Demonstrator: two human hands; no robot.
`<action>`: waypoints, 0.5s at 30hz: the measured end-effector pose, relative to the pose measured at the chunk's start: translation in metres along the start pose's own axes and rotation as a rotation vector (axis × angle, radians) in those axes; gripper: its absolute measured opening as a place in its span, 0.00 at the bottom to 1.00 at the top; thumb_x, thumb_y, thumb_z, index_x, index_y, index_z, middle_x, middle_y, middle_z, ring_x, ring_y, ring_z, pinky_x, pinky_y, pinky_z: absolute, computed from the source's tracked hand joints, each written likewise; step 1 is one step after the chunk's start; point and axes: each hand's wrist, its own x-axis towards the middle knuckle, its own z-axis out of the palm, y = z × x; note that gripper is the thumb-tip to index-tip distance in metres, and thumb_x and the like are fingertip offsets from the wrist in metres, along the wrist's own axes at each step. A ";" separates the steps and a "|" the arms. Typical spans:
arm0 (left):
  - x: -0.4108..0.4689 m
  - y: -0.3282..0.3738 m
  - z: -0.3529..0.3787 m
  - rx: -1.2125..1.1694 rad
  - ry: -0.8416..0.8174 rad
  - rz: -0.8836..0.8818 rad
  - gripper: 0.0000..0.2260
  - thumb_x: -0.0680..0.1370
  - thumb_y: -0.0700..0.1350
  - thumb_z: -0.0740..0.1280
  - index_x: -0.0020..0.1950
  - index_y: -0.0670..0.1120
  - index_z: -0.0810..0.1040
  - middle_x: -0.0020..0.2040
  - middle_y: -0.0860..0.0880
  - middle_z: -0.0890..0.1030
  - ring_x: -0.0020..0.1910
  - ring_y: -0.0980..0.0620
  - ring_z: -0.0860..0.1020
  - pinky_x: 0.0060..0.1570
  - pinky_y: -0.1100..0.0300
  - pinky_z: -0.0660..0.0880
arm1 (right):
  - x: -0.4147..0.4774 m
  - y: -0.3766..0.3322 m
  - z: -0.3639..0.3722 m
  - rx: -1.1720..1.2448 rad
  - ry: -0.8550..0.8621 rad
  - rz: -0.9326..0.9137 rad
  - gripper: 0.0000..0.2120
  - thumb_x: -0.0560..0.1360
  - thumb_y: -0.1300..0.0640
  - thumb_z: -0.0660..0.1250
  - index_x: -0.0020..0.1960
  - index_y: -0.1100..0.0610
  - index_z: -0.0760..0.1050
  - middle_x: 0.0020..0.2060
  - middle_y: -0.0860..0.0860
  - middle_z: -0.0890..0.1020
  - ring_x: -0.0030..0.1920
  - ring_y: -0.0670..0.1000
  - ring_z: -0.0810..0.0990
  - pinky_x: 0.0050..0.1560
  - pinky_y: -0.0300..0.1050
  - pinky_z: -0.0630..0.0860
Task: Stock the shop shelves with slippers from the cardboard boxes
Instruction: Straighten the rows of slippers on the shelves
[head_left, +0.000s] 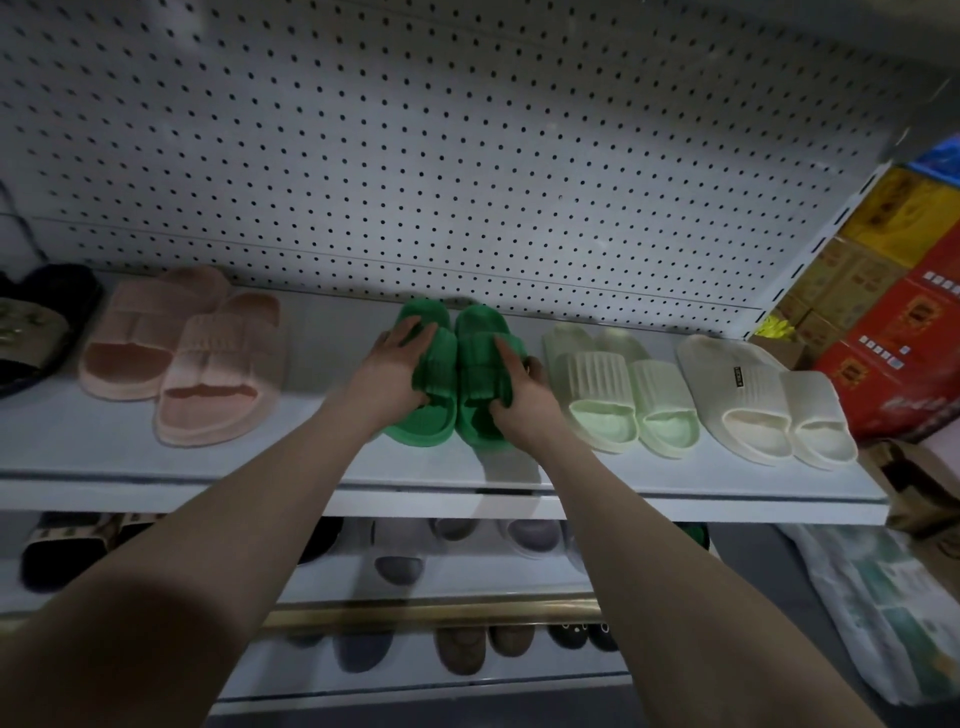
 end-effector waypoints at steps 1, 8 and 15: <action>-0.002 0.001 0.001 -0.011 0.010 -0.004 0.40 0.72 0.46 0.74 0.79 0.46 0.56 0.79 0.40 0.54 0.76 0.37 0.58 0.74 0.48 0.59 | 0.000 0.001 0.004 0.007 0.015 0.000 0.39 0.74 0.61 0.61 0.80 0.43 0.48 0.72 0.62 0.59 0.55 0.67 0.77 0.62 0.57 0.75; -0.006 -0.004 0.018 -0.024 -0.015 -0.032 0.37 0.75 0.38 0.67 0.80 0.48 0.51 0.80 0.44 0.45 0.77 0.32 0.47 0.74 0.40 0.55 | 0.001 0.002 0.019 0.020 0.061 -0.019 0.37 0.76 0.59 0.60 0.80 0.43 0.47 0.74 0.64 0.55 0.62 0.69 0.73 0.64 0.60 0.73; -0.001 -0.008 0.020 -0.028 -0.016 -0.034 0.37 0.75 0.39 0.66 0.80 0.50 0.51 0.80 0.45 0.44 0.77 0.33 0.47 0.74 0.39 0.55 | 0.004 0.004 0.018 0.040 0.069 -0.040 0.37 0.77 0.60 0.61 0.80 0.45 0.48 0.74 0.64 0.55 0.63 0.69 0.72 0.66 0.59 0.71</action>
